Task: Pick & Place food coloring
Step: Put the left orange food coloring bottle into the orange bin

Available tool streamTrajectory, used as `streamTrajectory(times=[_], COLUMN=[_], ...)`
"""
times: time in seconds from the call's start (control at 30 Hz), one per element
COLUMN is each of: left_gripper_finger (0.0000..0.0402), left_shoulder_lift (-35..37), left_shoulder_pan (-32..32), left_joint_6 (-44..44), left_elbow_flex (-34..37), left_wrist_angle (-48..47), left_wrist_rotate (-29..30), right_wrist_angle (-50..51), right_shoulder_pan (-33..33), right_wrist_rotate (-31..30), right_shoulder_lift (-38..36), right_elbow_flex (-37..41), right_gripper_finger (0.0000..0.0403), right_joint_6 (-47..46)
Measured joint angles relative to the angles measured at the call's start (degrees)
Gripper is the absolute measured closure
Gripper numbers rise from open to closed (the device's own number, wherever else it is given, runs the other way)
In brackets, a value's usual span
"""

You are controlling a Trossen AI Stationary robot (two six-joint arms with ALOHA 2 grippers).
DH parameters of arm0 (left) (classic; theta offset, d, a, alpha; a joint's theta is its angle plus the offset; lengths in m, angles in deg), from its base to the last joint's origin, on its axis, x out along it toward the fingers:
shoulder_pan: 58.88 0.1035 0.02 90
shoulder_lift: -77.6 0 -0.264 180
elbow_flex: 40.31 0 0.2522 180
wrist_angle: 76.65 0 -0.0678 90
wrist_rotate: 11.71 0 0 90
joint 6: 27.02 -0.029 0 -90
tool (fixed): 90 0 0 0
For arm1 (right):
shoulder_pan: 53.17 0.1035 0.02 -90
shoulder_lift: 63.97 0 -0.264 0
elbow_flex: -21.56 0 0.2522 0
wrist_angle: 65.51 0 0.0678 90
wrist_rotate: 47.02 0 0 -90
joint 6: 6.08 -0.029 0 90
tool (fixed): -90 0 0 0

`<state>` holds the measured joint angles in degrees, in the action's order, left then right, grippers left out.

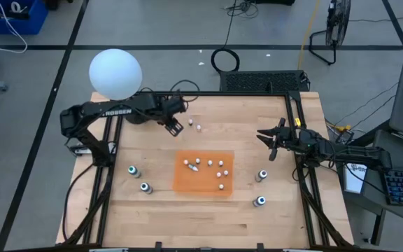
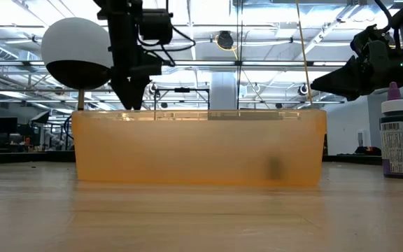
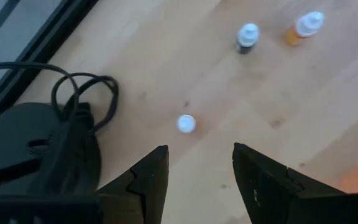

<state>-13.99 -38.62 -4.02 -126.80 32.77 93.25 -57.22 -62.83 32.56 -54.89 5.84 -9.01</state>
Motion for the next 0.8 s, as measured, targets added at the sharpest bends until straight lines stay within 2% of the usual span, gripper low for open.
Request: streamTrajectory(times=[0.13,0.4,0.8], left_gripper_finger=[0.0222,0.0222,0.0222], left_shoulder_lift=[-1.51,-5.76,-12.35], left_shoulder_pan=[3.13,6.08,6.71], left_joint_6=[-2.08,-7.66,-8.32], left_elbow_flex=[0.0,0.02,1.03], left_wrist_angle=[0.07,4.92,3.93], left_wrist_rotate=[-0.73,-10.28,-8.96], right_wrist_angle=[-0.02,-0.02,-0.05], right_shoulder_pan=[0.01,0.0,-0.01], right_wrist_rotate=[0.0,0.0,0.0], right_shoulder_lift=[0.0,0.0,0.0], right_elbow_flex=[0.04,0.04,0.02], right_gripper_finger=[0.0319,0.0319,0.0319], right_joint_6=[-0.01,0.0,0.01])
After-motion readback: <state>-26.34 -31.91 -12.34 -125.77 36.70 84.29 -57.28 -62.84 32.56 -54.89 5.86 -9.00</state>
